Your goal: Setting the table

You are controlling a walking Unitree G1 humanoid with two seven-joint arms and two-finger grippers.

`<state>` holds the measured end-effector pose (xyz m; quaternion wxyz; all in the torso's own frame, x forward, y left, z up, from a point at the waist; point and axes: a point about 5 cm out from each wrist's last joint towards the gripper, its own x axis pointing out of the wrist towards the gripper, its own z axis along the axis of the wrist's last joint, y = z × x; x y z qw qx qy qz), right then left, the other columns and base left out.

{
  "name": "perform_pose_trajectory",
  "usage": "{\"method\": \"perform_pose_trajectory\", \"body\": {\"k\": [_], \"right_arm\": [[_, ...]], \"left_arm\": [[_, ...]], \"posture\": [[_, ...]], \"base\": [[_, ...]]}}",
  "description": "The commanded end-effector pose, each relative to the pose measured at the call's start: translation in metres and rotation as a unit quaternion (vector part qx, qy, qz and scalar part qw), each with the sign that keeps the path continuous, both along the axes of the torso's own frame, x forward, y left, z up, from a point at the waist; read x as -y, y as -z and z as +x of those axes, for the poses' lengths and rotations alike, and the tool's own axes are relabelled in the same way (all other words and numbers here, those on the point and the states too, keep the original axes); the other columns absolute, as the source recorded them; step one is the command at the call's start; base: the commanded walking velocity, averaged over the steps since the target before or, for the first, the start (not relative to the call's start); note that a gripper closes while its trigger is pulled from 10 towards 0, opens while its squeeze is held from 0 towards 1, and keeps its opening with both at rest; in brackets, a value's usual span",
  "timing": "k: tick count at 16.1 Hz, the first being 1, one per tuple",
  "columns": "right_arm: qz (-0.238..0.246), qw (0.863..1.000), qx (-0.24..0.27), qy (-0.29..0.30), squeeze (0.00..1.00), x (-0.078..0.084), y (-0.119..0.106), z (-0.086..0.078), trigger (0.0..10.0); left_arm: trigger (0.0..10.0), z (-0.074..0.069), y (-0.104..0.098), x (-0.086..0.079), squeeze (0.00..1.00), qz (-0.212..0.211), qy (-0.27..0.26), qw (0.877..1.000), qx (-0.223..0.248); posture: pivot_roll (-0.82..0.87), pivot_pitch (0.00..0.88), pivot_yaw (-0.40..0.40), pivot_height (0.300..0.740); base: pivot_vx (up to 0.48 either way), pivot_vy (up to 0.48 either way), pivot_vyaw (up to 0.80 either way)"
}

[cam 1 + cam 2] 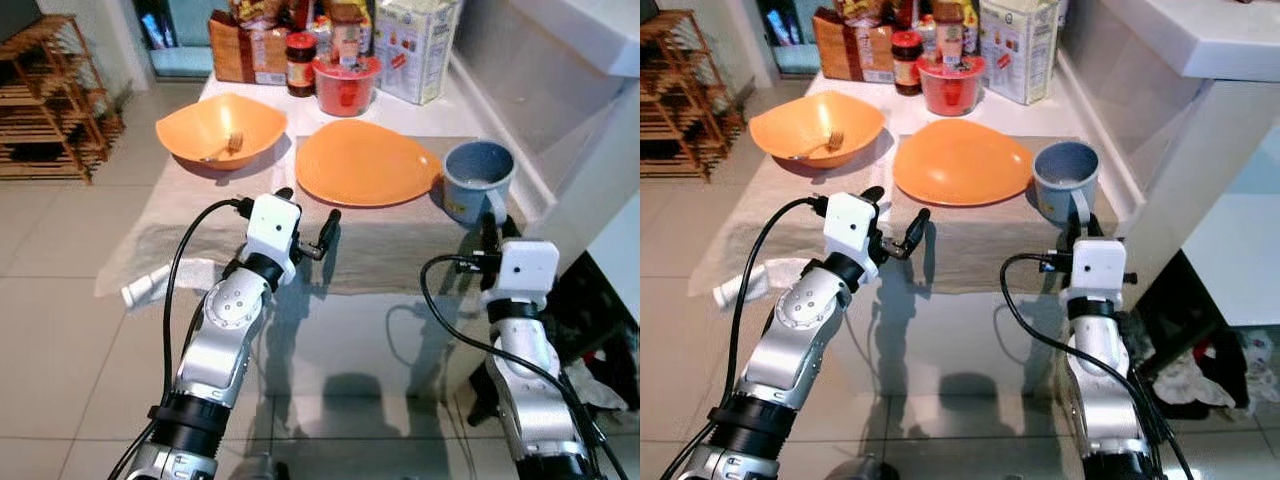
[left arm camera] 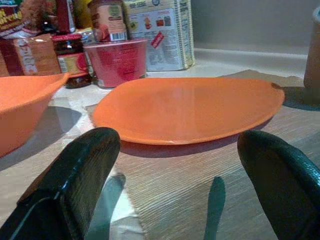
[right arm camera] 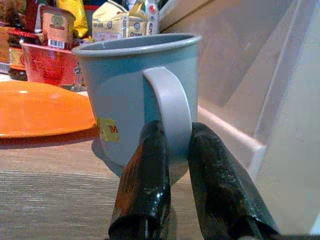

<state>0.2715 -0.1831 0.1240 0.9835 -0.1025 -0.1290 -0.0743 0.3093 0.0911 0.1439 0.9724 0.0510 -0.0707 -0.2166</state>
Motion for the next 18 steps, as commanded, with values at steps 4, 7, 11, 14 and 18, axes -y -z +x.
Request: {"method": "perform_pose_trajectory", "body": {"k": [4, 7, 11, 14, 18], "right_arm": [[-0.003, 1.000, -0.004, -0.002, 0.00, 0.0011, -0.0041, 0.0016, 0.0], [-0.002, 1.000, -0.007, -0.008, 0.00, -0.0017, -0.0048, 0.0053, 0.0], [0.001, 1.000, -0.013, -0.011, 0.00, -0.0037, -0.0026, 0.0065, 0.0], [0.001, 1.000, -0.016, -0.011, 0.00, -0.0039, -0.0012, 0.0062, 0.0], [0.002, 1.000, -0.021, -0.008, 0.00, -0.0014, 0.0012, 0.0053, 0.0]], "left_arm": [[10.0, 0.0012, -0.0050, 0.0068, 0.00, 0.001, 0.006, 1.000, 0.008], [10.0, 0.0038, -0.0074, 0.0066, 0.00, -0.001, 0.003, 1.000, 0.010], [10.0, 0.0043, -0.0090, 0.0059, 0.00, -0.002, 0.002, 1.000, 0.015], [10.0, 0.0026, -0.0109, 0.0079, 0.00, 0.002, 0.015, 1.000, 0.024], [10.0, -0.0008, -0.0129, 0.0100, 0.00, -0.015, 0.025, 0.999, 0.028]], "posture": [[0.04, 0.000, -0.022, 0.722], [0.05, 0.000, -0.023, 0.722], [0.05, 0.000, -0.020, 0.722], [0.05, 0.000, -0.016, 0.722], [0.05, 0.000, -0.014, 0.722]], "base": [[-0.141, 0.000, 0.00], [-0.280, 0.000, 0.00], [-0.207, 0.000, 0.00], [0.000, 0.000, 0.00], [0.000, -0.177, 0.00]]}}
